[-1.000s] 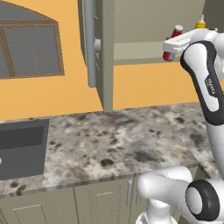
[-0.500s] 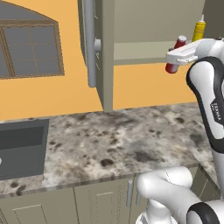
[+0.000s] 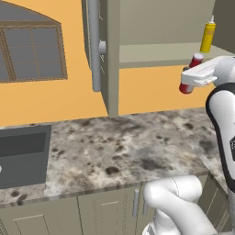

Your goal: Move the ketchup and mustard from the cabinet to the dining counter.

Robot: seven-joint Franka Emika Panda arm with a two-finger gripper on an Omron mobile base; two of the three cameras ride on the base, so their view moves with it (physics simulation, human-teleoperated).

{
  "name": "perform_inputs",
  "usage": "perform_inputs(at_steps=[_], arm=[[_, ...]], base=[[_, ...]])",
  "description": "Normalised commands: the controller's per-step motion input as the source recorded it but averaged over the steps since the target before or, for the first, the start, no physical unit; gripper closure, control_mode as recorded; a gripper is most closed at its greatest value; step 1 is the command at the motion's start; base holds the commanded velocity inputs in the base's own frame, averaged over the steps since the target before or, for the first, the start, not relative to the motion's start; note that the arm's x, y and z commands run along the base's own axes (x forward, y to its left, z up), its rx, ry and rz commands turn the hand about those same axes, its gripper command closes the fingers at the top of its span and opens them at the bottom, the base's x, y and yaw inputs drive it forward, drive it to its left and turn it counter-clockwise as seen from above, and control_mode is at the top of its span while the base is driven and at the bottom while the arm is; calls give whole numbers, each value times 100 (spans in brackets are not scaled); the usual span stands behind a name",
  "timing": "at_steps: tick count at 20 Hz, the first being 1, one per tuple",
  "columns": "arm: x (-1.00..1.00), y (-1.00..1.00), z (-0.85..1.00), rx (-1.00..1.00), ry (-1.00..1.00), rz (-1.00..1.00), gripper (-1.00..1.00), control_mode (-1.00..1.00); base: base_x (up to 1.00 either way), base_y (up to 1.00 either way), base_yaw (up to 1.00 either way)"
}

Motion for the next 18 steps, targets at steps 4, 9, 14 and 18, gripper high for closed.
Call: perform_inputs(at_steps=[4,9,14,18], arm=[[-26,9,-52,-1,0,0,100,-100],[-5,3,-38,0,0,0,100,-100],[0,0,-30,0,0,1,100,-100],[0,0,0,0,-1,0,100,100]], base=[[0,0,0],[0,0,0],[0,0,0],[-10,0,0]])
